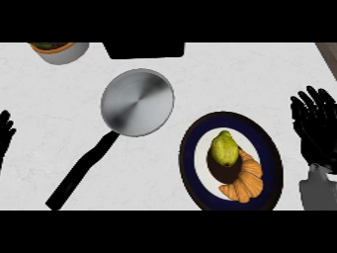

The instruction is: Pick the pear from the plate and place it in the pan

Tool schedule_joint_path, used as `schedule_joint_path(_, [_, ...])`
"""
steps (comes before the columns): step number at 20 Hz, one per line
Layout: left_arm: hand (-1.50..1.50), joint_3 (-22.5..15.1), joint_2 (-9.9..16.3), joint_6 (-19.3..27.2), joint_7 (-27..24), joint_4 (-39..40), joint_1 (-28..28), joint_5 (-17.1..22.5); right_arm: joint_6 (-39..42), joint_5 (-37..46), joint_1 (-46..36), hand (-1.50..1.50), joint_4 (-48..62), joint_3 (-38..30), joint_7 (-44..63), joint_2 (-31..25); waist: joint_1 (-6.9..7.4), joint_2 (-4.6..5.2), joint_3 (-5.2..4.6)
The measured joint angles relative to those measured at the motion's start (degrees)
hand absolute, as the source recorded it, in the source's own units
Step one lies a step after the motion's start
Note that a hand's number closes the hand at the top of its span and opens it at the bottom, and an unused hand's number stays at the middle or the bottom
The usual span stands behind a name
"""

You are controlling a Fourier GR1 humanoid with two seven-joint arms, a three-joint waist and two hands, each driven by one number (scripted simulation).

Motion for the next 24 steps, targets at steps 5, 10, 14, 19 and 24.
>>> schedule_joint_path(5, [0.0, -1.7, -0.4, -0.61, 2.66, 4.66, -3.18, -2.13, 3.96, -8.34, 6.93, -1.5, 5.03, -1.23, -8.96, 4.97, 0.89, -1.2, -0.1])
schedule_joint_path(10, [0.0, -2.27, -1.33, -1.21, 4.43, 6.54, -5.75, -4.2, 9.59, -6.13, 12.96, -1.5, 3.71, 0.07, -9.78, 2.3, 1.69, -1.74, -0.21])
schedule_joint_path(14, [0.0, -1.93, -1.37, -1.8, 3.68, 8.52, -6.74, -4.73, 11.95, -3.28, 13.85, -1.5, 3.0, 0.59, -3.84, -6.24, 1.93, -1.85, -0.31])
schedule_joint_path(19, [0.0, -2.21, -1.98, -1.79, 4.16, 9.61, -8.22, -5.25, 14.49, 2.39, 11.79, -1.5, 1.61, 3.8, 6.16, -18.07, 2.5, -1.81, -0.4])
schedule_joint_path(24, [0.0, -2.87, -3.06, -1.4, 4.69, 10.33, -9.72, -6.21, 17.87, 6.56, 7.25, -1.5, -0.13, 8.27, 16.58, -26.43, 2.8, -1.84, -0.41])
